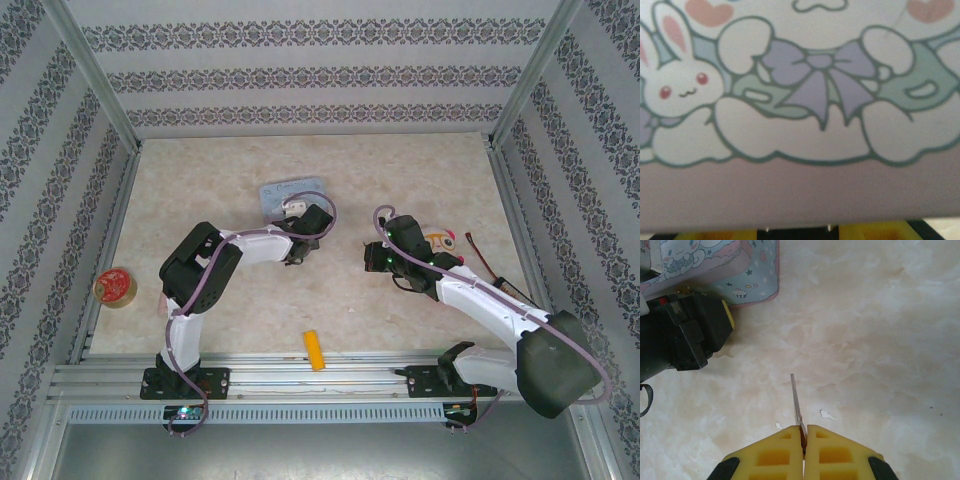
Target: Unlock a padlock with a key
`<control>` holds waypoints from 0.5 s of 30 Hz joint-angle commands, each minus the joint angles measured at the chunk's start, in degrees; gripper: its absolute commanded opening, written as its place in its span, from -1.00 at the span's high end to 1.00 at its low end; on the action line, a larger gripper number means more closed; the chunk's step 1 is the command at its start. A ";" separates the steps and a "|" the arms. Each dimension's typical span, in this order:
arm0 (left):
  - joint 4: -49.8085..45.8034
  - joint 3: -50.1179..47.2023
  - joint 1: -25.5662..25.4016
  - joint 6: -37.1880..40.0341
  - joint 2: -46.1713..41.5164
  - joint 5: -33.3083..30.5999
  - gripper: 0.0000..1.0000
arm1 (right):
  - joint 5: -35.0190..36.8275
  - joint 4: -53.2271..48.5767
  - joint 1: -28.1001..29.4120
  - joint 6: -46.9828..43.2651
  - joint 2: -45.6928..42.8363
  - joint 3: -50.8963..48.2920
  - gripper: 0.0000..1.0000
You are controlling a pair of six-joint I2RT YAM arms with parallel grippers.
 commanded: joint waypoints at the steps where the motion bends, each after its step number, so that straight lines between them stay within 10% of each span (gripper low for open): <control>1: 2.21 0.57 0.80 1.56 0.10 0.88 0.66 | -0.94 1.31 -0.46 0.88 0.46 -0.60 1.00; 15: 2.48 -2.14 0.80 -8.23 -5.97 15.35 1.00 | -10.67 18.95 1.30 2.52 6.84 -8.09 1.00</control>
